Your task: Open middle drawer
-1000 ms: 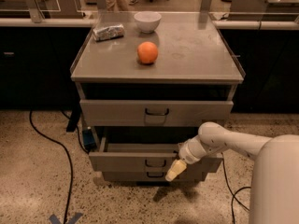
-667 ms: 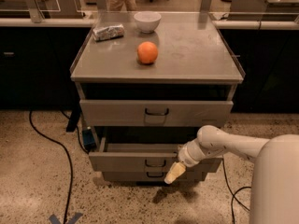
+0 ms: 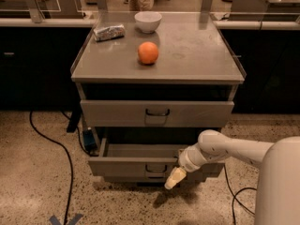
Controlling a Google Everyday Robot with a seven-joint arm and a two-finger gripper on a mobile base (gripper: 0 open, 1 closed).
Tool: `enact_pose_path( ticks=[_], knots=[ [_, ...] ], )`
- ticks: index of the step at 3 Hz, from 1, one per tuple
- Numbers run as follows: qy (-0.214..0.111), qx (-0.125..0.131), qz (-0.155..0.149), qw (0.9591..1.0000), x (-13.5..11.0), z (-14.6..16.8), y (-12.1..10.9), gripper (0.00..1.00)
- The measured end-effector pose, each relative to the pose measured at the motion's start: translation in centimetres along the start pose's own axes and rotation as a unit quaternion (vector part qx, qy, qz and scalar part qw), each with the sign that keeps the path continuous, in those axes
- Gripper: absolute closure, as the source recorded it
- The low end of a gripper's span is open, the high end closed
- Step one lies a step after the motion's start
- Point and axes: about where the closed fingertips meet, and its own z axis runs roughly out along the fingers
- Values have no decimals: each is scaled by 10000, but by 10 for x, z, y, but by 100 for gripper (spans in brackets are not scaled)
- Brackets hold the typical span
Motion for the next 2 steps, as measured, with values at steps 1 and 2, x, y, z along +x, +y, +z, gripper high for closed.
enact_pose_path(
  ticks=[1,2],
  knots=[
    [124,-87,313,9994,27,-22,53,0],
    [125,-91,315,9994,27,-22,54,0]
  ],
)
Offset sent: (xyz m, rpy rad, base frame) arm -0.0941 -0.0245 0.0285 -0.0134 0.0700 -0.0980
